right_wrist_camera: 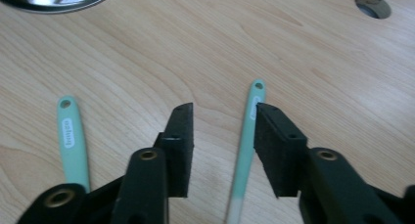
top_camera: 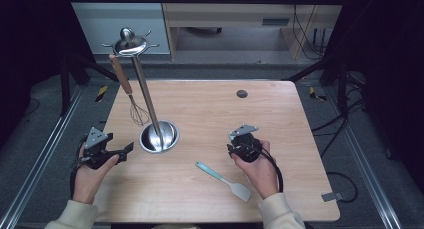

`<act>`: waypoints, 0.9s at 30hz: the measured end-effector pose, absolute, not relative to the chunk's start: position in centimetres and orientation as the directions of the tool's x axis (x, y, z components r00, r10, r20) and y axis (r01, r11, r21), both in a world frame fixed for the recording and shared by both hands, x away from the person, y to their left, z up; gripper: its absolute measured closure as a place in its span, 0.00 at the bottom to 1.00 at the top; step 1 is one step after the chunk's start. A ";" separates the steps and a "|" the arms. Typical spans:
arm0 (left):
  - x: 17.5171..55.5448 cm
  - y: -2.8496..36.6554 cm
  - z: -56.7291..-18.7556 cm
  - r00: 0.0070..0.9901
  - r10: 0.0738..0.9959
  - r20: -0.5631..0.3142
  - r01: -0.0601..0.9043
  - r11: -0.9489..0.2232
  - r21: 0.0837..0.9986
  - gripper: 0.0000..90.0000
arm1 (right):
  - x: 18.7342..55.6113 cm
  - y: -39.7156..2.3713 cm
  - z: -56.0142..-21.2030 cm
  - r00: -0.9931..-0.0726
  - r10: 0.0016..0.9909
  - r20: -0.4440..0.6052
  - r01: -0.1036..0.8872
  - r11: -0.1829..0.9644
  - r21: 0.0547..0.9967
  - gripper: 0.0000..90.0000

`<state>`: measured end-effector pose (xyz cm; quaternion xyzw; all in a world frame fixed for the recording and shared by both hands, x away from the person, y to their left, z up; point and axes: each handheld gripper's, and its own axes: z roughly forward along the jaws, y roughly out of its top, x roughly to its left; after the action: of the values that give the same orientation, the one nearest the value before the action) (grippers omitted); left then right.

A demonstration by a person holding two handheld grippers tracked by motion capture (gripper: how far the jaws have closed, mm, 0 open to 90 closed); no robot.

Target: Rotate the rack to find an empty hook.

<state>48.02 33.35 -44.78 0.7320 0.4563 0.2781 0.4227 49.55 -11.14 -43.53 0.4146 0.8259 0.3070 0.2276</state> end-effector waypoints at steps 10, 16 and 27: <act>48.1 33.4 -45.3 0.427 0.904 0.018 0.438 -0.224 0.871 0.10 | 49.2 -10.0 -44.9 -0.607 0.789 -0.091 0.528 0.487 0.696 0.86; 48.1 33.5 -45.4 0.428 0.903 0.022 0.443 -0.231 0.866 0.10 | 48.4 -9.1 -46.0 -0.647 0.760 -0.061 0.521 0.500 0.692 0.97; 48.4 34.2 -45.5 0.396 0.918 -0.017 0.457 -0.181 0.871 0.11 | 48.5 -5.6 -48.2 -0.714 0.699 -0.037 0.518 0.563 0.644 1.00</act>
<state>48.41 34.20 -45.51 0.7191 0.4780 0.2712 0.4253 48.55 -5.58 -48.16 0.3488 0.8719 0.3112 0.1456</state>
